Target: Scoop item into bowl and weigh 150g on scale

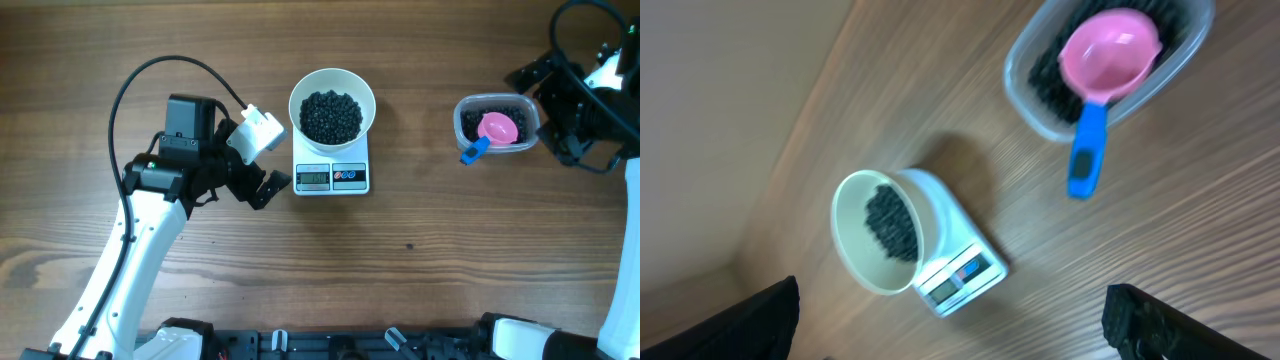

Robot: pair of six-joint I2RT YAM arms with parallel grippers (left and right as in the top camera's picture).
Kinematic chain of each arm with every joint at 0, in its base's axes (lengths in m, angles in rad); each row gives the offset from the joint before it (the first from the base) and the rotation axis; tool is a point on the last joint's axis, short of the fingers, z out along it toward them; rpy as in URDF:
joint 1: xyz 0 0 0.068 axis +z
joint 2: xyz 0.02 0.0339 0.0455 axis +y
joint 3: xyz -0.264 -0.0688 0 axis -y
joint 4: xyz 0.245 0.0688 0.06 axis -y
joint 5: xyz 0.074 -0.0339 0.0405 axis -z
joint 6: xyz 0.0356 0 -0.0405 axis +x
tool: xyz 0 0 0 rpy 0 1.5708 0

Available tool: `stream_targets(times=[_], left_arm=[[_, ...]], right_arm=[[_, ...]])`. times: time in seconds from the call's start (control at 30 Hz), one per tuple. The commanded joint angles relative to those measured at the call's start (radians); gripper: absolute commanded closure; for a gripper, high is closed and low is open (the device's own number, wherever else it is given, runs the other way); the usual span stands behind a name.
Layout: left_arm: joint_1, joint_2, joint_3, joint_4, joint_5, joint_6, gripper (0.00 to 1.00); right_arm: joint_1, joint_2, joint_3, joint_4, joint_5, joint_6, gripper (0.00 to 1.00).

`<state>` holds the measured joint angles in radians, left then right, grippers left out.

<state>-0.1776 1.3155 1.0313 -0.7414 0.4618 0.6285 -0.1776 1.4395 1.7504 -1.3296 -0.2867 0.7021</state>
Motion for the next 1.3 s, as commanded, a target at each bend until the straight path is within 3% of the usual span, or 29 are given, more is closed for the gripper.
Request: stream_targets(times=[0.0,0.13,0.27,0.47,0.53,0.6,0.8,1.0,1.27], left_arm=[[-0.004,-0.013,0.001,0.0,0.009,0.019,0.0],[-0.004,-0.013,0.001,0.0,0.009,0.019,0.0],[-0.004,-0.013,0.001,0.0,0.009,0.019,0.0],[-0.004,-0.013,0.001,0.0,0.009,0.019,0.0],[-0.004,-0.013,0.001,0.0,0.009,0.019,0.0],[-0.004,-0.013,0.001,-0.001,0.009,0.019,0.0],[-0.004,-0.013,0.001,0.0,0.009,0.019,0.0],[-0.004,-0.013,0.001,-0.001,0.009,0.019,0.0],[-0.004,-0.013,0.001,-0.001,0.009,0.019,0.0]], right_arm=[[0.004,-0.055,0.009,0.067,0.148,-0.197,0.0],[0.004,-0.174,0.008,0.147,0.241,-0.45,0.0],[0.004,-0.339,-0.004,0.155,0.272,-0.577,0.0],[0.003,-0.634,-0.23,0.298,0.283,-0.597,0.0],[0.003,-0.739,-0.362,0.398,0.283,-0.597,0.0],[0.003,-0.916,-0.608,0.574,0.282,-0.576,0.0],[0.003,-1.179,-0.99,0.842,0.267,-0.515,0.0],[0.003,-1.349,-1.233,0.977,0.259,-0.51,0.0],[0.003,-1.436,-1.407,1.047,0.268,-0.52,0.0]])
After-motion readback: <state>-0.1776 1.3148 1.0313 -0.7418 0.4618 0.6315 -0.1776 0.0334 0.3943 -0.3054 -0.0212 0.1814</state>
